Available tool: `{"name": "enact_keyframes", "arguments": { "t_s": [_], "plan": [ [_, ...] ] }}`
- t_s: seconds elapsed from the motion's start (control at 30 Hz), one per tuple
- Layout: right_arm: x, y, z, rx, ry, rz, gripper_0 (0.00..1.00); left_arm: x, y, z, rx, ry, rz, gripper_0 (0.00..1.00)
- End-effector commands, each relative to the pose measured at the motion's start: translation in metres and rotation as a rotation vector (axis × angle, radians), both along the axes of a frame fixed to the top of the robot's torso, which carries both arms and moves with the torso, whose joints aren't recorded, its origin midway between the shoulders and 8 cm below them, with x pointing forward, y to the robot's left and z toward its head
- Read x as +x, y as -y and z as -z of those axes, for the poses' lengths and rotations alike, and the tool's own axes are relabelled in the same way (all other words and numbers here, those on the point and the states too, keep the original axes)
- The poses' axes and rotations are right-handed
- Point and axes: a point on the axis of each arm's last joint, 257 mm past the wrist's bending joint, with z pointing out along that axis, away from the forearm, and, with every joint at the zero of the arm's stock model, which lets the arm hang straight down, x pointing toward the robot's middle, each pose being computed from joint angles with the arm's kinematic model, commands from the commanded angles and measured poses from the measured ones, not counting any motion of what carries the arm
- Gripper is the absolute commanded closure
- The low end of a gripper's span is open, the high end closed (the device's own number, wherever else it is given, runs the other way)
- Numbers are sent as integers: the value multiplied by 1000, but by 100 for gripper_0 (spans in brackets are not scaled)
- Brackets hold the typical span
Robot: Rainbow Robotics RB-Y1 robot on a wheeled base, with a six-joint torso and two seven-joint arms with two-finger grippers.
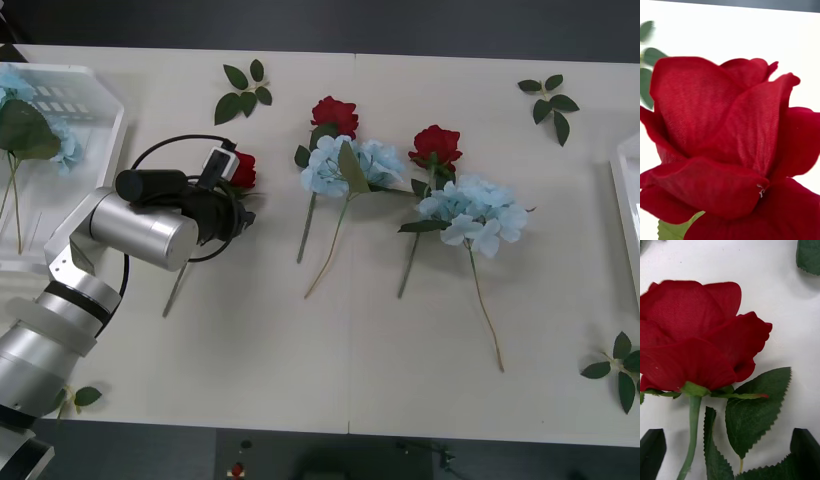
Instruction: Put the red flowers into the right box and the blue flowers into the left box
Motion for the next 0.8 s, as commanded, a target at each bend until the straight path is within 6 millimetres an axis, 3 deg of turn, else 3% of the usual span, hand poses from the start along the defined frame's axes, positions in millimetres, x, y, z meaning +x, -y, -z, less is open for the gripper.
{"name": "enact_keyframes", "arguments": {
  "t_s": [0.03, 0.07, 0.13, 0.33, 0.57, 0.7, 0.73, 0.77, 0.8],
  "plan": [
    [-12, 41, -22, -127, -27, -11, 100, 12, 1, -21, -29, 37, -27, 58],
    [-16, 50, -21, -142, -34, -2, 100, 12, 2, -19, -25, 35, -28, 76],
    [-21, 63, -17, -163, -49, 9, 100, 12, 2, -17, -21, 33, -29, 100],
    [-25, 92, -5, -231, -47, 20, 100, 10, 1, -11, -18, 22, -34, 100],
    [-20, 98, -3, -263, -21, 21, 100, 10, 3, -11, -29, 20, -33, 100],
    [-20, 97, -2, -261, -20, 22, 100, 8, 13, -25, -86, 34, -14, 100],
    [-19, 96, -2, -257, -17, 22, 88, 5, 18, -36, -123, 43, 1, 100],
    [-20, 97, -2, -258, -18, 25, 56, 3, 22, -44, -145, 54, 10, 100],
    [-19, 97, -4, -257, -13, 25, 15, -1, 28, -62, -188, 77, 27, 100]
  ]
}}
